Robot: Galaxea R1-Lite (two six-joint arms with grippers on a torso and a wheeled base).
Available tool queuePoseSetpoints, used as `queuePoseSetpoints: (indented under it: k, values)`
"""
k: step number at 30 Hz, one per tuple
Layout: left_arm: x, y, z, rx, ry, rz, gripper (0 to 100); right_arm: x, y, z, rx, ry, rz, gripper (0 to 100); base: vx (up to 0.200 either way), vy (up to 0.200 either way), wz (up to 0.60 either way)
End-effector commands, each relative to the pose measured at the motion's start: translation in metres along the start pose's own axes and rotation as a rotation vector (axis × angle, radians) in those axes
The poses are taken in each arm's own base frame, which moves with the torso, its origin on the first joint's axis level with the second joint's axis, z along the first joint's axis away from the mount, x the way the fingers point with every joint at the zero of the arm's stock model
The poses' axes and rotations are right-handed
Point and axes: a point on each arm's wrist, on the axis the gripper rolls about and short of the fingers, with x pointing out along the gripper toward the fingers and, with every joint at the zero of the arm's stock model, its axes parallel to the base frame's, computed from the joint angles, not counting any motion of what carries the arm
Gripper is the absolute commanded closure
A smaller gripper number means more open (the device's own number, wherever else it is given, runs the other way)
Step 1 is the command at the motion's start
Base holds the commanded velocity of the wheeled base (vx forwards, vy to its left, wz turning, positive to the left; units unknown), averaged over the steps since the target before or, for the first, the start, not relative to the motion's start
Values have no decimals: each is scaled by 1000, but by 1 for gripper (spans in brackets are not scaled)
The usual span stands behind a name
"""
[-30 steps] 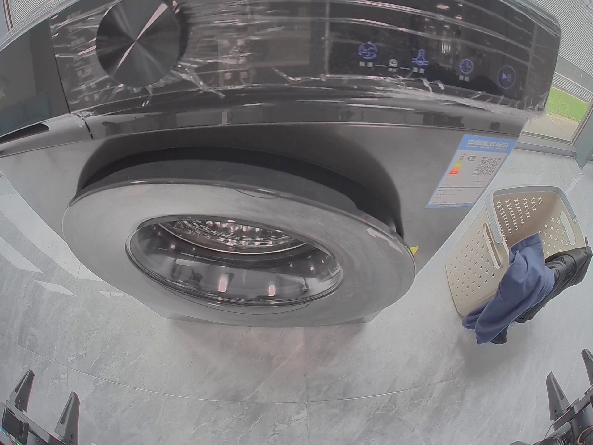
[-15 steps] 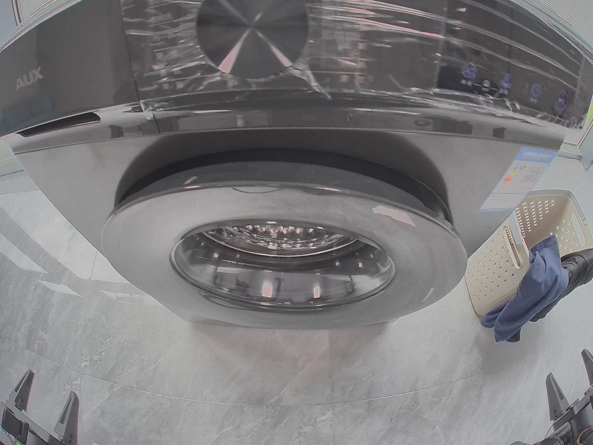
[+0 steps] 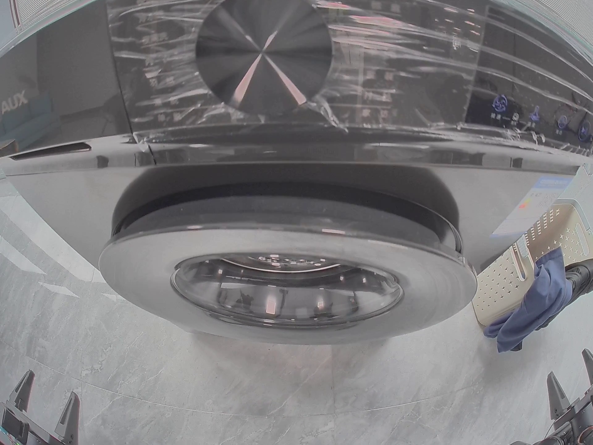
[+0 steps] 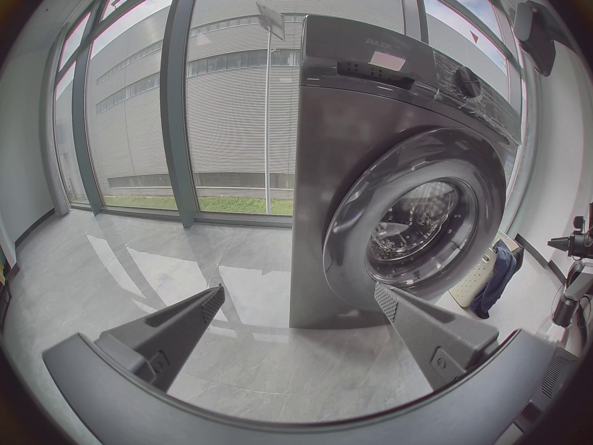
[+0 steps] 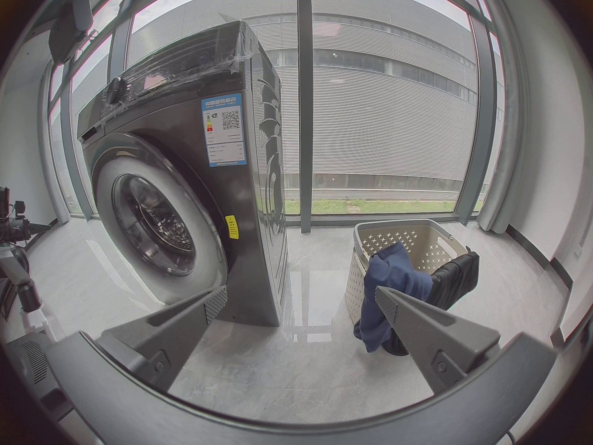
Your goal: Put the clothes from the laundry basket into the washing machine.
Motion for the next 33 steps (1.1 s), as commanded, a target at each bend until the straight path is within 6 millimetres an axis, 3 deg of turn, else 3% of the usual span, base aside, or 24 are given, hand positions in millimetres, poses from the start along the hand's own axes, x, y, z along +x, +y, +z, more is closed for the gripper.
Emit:
queuePoseSetpoints:
  k: [1, 8, 10, 12, 13, 15, 25, 33]
  values:
    - [0, 0, -5, -1, -2, 1, 0, 0, 0, -5, -1, 1, 0, 0, 0, 0, 0]
    - [0, 0, -5, -1, -2, 1, 0, 0, 0, -5, 5, -4, -1, 0, 0, 0, 0]
    - [0, 0, -5, -1, -2, 1, 0, -3, 0, 7, 9, -68, 11, 0, 0, 0, 0]
    - [0, 0, -5, 1, -2, 1, 0, -17, 0, 51, 60, -207, 38, 0, 0, 0, 0]
    - [0, 0, -5, 1, -2, 1, 0, -17, 0, 55, 64, -204, 39, 0, 0, 0, 0]
    - [0, 0, -5, 2, -2, 1, 0, -6, 0, 68, 73, -86, 64, 0, 0, 0, 0]
    - [0, 0, -5, 2, -2, 1, 0, 49, 5, 64, -26, 280, 281, 0, 0, 0, 0]
    - [0, 0, -5, 5, -2, 1, 0, 90, 17, 82, -73, 293, 499, 0, 0, 0, 0]
